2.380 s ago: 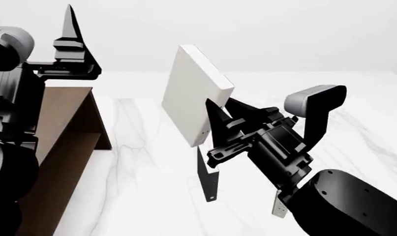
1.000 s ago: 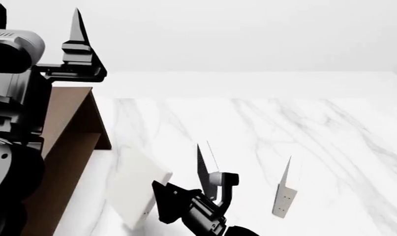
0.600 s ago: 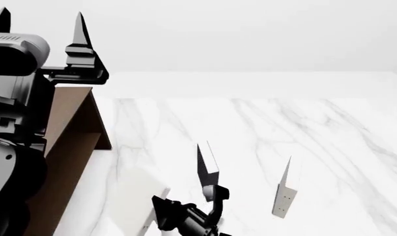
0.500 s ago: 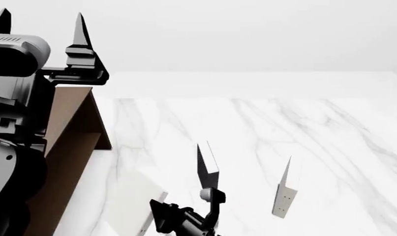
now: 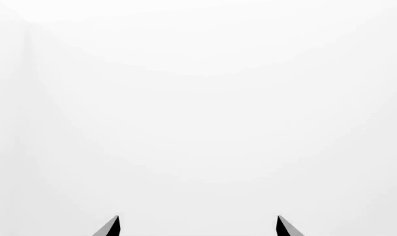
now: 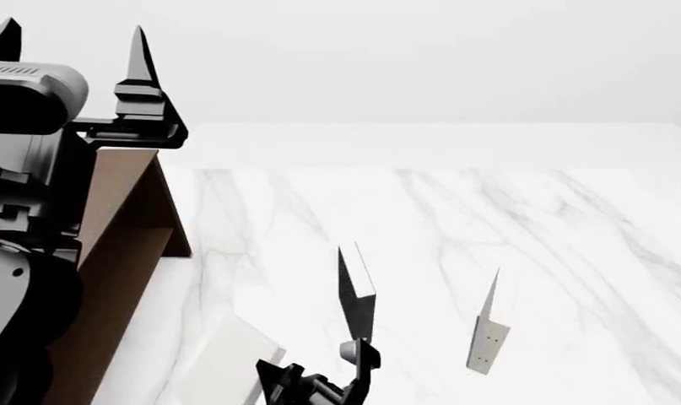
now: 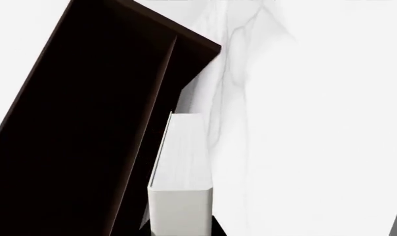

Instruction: Pick up the book on the right and place it under the cabinet shelf.

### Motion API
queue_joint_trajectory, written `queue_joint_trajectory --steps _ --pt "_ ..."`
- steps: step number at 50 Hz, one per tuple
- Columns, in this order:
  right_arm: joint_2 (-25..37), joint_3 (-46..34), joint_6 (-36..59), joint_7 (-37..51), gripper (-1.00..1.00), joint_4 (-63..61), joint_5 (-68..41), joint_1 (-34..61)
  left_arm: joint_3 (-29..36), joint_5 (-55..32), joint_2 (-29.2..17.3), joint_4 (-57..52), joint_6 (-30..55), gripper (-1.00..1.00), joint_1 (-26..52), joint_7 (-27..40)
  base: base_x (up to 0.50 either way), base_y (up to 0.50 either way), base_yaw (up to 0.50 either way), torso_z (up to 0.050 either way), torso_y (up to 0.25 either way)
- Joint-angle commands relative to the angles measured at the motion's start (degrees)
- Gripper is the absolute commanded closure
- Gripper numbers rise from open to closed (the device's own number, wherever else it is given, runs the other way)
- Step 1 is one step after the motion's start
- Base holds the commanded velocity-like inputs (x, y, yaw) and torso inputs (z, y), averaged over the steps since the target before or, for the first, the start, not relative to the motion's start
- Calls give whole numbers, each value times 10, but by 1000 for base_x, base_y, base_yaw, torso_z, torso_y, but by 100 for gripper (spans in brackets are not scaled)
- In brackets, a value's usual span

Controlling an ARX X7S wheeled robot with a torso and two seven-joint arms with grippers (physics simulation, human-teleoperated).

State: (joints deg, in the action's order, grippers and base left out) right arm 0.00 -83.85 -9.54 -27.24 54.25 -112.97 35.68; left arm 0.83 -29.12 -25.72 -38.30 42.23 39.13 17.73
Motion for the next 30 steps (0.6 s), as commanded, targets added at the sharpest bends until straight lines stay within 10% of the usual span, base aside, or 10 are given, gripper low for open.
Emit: queue_joint_trajectory --steps 1,13,14,30 --pt "0 -86 -35 8 100 47 -85 17 -2 -5 -2 -3 2 -100 -1 2 11 0 3 0 0" --pt "0 -91 -21 37 100 67 -83 14 -4 -10 -5 -5 6 -100 4 4 3 0 0 0 0" --pt "0 -91 -19 40 -100 68 -80 14 -4 -10 -5 -5 5 -100 4 3 0 0 0 0 0" --pt "0 -88 -45 69 -100 60 -42 25 -8 -10 -5 -3 -8 -100 -11 3 0 0 0 0 0"
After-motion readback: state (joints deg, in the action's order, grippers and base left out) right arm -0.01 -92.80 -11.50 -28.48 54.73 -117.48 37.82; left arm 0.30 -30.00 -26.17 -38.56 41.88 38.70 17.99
